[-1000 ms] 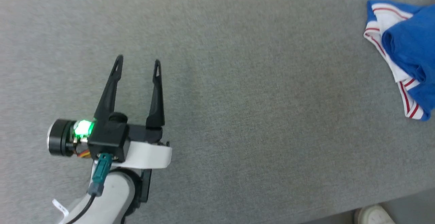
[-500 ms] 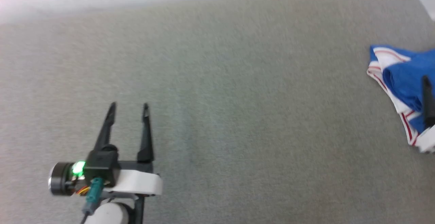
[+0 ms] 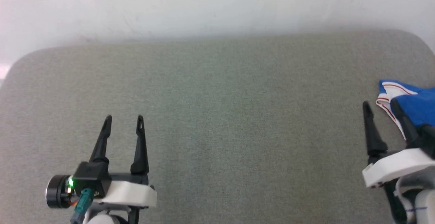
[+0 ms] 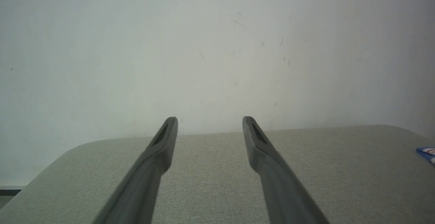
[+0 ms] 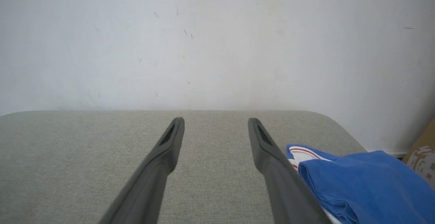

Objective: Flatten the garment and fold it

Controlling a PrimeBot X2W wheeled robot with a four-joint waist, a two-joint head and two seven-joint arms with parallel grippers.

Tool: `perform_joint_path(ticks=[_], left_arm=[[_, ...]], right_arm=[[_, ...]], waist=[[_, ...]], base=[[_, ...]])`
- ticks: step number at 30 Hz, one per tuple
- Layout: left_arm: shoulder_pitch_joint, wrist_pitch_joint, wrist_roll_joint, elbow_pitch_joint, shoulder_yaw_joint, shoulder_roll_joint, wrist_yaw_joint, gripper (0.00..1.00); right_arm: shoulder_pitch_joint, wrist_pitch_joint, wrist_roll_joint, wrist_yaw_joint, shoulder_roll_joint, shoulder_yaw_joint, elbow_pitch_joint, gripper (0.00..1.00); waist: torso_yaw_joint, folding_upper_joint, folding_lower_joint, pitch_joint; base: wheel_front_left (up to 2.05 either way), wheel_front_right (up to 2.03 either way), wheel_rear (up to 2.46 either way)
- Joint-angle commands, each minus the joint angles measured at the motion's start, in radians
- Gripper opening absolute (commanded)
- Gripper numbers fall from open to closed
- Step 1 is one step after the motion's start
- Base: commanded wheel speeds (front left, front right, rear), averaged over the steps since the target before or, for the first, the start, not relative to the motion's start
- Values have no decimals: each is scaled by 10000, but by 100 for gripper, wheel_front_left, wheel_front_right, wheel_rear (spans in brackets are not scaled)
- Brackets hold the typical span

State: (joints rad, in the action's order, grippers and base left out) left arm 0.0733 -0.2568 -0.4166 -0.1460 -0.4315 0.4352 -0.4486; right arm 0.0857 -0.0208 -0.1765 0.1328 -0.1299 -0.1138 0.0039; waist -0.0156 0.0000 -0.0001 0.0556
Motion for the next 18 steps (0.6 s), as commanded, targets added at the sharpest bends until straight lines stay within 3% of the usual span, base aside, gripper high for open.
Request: perform_joint_path(ticks=[1, 8, 18], left_arm=[[-249, -46, 61, 65, 41, -21, 56, 100], [-703, -48, 17, 136, 219, -106, 494, 100], [-1399, -48, 468, 255, 575, -367, 499, 100]], right_arm=[[-187, -75, 94, -21, 103, 44, -102, 100], [-888, -393, 486, -21, 622, 202, -401, 100], [-1364, -965, 776, -21, 789, 53, -37, 100]], waist=[[241, 0, 1, -297], [307, 0, 1, -560], [312, 0, 1, -684]], base=[[0, 0, 0], [0, 0, 0], [0, 0, 0]])
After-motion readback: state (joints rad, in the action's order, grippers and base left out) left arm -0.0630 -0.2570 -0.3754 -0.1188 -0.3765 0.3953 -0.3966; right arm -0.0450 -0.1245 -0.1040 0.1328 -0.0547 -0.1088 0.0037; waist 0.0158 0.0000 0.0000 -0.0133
